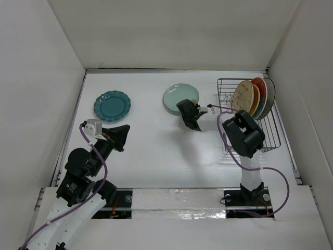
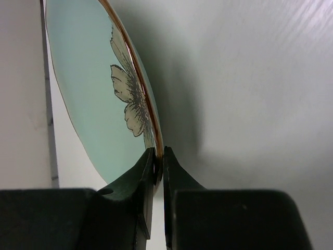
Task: Load the plates into the dish rack
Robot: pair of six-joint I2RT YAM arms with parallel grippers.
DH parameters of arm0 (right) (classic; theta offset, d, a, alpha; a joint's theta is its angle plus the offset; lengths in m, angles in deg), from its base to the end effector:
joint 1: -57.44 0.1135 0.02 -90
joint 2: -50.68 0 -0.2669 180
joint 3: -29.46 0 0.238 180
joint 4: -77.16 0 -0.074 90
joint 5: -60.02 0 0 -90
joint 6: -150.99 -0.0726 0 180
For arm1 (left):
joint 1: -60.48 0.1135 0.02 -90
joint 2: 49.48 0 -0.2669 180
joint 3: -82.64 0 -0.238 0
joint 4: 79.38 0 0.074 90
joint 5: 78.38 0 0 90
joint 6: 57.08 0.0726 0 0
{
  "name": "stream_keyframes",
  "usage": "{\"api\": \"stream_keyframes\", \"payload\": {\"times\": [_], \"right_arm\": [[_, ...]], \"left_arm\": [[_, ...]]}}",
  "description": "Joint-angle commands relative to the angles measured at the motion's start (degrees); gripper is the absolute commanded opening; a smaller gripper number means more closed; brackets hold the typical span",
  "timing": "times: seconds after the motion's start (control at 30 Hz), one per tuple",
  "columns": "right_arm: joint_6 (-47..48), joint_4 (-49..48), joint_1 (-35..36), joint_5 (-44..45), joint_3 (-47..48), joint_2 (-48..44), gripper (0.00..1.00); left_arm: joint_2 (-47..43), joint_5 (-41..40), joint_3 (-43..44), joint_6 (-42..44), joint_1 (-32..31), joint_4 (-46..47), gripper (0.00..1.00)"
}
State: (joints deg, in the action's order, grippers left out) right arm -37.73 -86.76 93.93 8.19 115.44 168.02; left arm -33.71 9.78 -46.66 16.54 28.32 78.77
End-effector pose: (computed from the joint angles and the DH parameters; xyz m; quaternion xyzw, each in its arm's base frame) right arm 0.3760 0.2223 0.1302 0.5567 0.6926 0.2010 0.4124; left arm 0.0868 -0.0518 0.3555 0.0729 0.6177 -0.3127 0.7178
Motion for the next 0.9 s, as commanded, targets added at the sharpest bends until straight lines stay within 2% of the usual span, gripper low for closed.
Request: {"api": "stream_keyframes", "payload": {"times": [0.0, 0.13, 0.2, 0.23, 0.27, 0.37, 0.47, 0.67, 0.73, 0.87], "right_arm": [[12.7, -3.2, 3.7, -2.3, -4.6, -4.0, 0.06], [16.4, -8.9, 5.1, -7.1, -13.5, -6.7, 0.07], [17.6, -10.7, 6.0, -7.5, -15.9, -8.1, 0.11], [18.1, -11.0, 6.0, -7.8, -15.9, -8.4, 0.14], [19.3, -11.2, 6.0, -8.2, -16.3, -8.4, 0.24], [20.6, -12.6, 5.0, -9.7, -17.1, -7.8, 0.43], [20.7, -15.0, 4.5, -12.1, -17.8, -6.7, 0.49], [21.0, -15.7, 3.2, -13.9, -16.9, -4.8, 0.51], [20.8, -15.8, 3.2, -14.5, -16.5, -4.8, 0.46], [20.9, -16.6, 2.6, -15.7, -16.2, -4.8, 0.28]], "left_arm": [[-0.4, -0.6, 1.4, -0.1, -0.2, 1.4, 0.01], [0.0, -0.3, 1.3, -0.1, -0.2, 1.6, 0.01], [0.2, -0.3, 1.3, -0.1, -0.2, 1.6, 0.01], [0.2, -0.3, 1.3, -0.1, -0.2, 1.6, 0.01], [0.3, -0.3, 1.3, -0.1, -0.2, 1.6, 0.01], [0.3, -0.8, 1.3, -0.1, -0.2, 1.6, 0.01], [0.3, -1.2, 1.3, -0.1, -0.2, 1.5, 0.01], [0.7, -1.3, 1.3, 0.0, -0.2, 1.5, 0.01], [0.7, -1.5, 1.3, 0.0, -0.2, 1.5, 0.01], [0.6, -1.8, 1.3, 0.1, -0.2, 1.5, 0.01]]}}
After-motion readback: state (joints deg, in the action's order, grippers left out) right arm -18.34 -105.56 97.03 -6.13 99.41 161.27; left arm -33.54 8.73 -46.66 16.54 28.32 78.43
